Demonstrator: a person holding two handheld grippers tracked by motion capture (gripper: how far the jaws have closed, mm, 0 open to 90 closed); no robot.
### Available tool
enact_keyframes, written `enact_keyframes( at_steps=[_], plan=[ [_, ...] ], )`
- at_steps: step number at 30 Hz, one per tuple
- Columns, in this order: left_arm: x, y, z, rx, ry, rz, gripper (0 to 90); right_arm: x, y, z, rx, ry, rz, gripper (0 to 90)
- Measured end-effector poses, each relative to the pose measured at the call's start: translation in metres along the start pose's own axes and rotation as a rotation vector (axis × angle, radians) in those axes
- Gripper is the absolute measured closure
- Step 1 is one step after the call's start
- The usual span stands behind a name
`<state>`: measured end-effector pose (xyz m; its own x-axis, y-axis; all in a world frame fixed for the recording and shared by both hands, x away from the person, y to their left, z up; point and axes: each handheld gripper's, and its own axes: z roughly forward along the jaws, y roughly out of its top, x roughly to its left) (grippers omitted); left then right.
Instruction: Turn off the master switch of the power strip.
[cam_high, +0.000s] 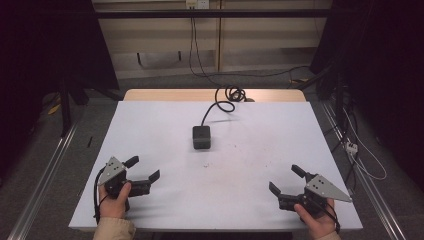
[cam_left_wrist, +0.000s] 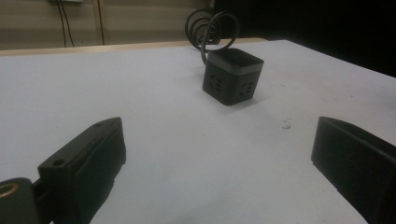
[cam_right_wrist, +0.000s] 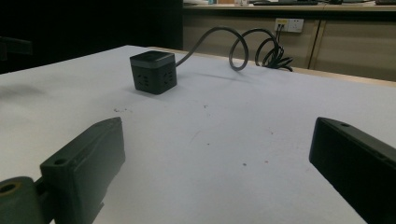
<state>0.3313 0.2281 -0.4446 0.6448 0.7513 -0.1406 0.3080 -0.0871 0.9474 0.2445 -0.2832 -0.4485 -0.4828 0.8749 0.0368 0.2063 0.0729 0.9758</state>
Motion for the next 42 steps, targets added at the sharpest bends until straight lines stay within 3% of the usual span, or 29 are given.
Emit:
enact_keyframes(
  at_steps=[12, 30, 42],
  plan=[
    [0.000, 0.003, 0.003, -0.005, -0.013, 0.005, 2.5, 0.002, 0.001, -0.001, -0.005, 0.006, -0.003, 3.3],
    [-0.006, 0.016, 0.022, -0.028, -0.014, 0.000, 2.5, 0.001, 0.002, 0.000, -0.014, 0.011, 0.002, 3.4],
    [-0.010, 0.021, 0.034, -0.030, -0.037, 0.012, 2.5, 0.001, 0.003, -0.001, -0.016, 0.012, 0.000, 3.4]
  ],
)
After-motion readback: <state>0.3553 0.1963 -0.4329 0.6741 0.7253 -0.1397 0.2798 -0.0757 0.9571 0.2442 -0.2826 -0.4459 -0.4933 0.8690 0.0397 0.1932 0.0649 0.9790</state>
